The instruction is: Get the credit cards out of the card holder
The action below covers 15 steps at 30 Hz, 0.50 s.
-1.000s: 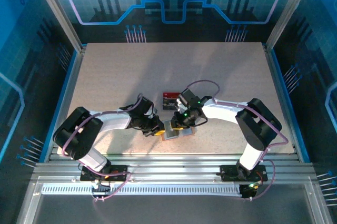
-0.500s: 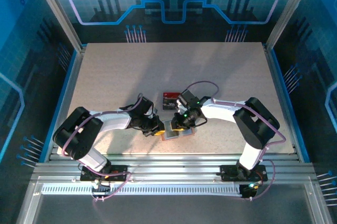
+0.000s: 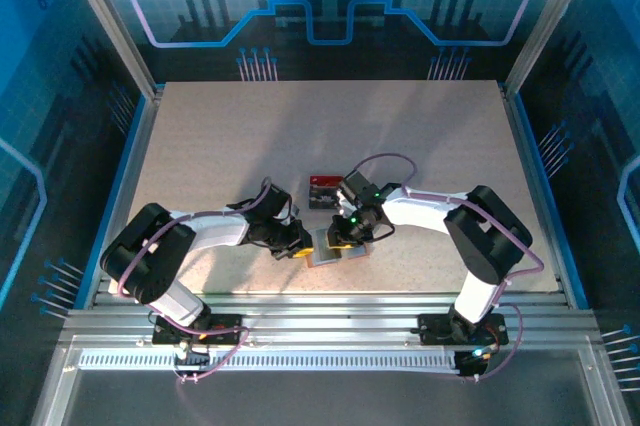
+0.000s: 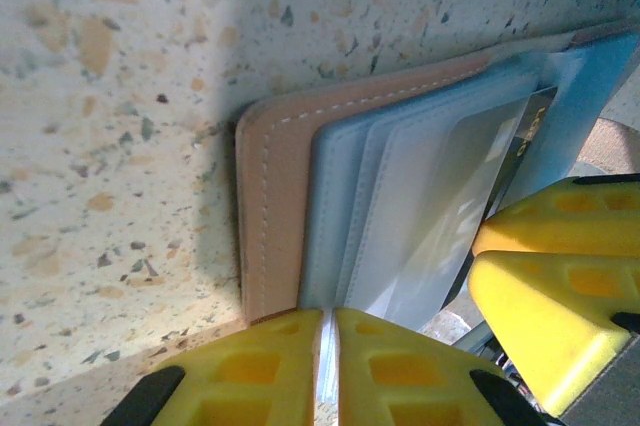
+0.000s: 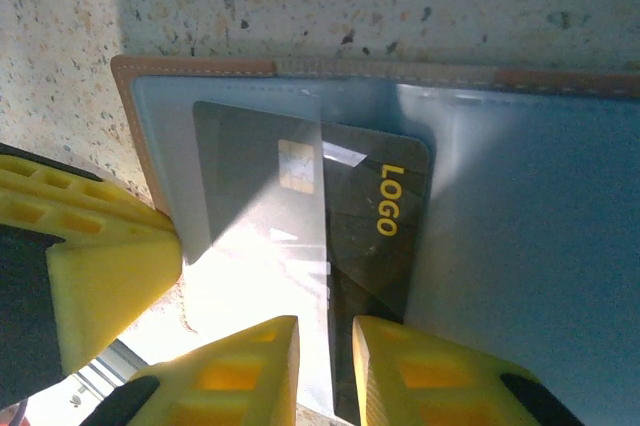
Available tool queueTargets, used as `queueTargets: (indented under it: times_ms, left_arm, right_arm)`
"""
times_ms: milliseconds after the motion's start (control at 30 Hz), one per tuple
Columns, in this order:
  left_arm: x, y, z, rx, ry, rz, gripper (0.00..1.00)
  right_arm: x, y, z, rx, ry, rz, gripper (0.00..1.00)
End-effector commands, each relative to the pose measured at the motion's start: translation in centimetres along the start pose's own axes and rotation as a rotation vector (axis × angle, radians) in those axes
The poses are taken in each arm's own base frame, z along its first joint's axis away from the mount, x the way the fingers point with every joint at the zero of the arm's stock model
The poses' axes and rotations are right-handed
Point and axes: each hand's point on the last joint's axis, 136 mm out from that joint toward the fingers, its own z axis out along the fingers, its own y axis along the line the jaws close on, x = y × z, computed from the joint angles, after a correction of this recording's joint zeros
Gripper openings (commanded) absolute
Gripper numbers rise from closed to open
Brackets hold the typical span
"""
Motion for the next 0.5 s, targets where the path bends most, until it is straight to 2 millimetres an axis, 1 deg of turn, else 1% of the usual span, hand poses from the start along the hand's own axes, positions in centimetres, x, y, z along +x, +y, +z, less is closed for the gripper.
queueTargets:
  times_ms: [0, 300, 467]
  left_arm:
    - [0.4, 2.2, 0.3, -0.076, 0.017, -0.030, 0.13]
    - [0.1, 2.7, 0.0, -0.083, 0.010, -0.031, 0.13]
    - [-0.5, 2.8, -0.2, -0.079, 0.009, -0.034, 0.12]
  right_arm:
    - [-0.1, -0.4, -1.1, 0.036, -0.015, -0.001, 0.22]
    - [-0.5, 0.4, -2.6, -0.012, -0.058, 0.004, 0.22]
    - [-0.3, 0.2, -2.8, -0.041, -0.056, 0.022, 0.23]
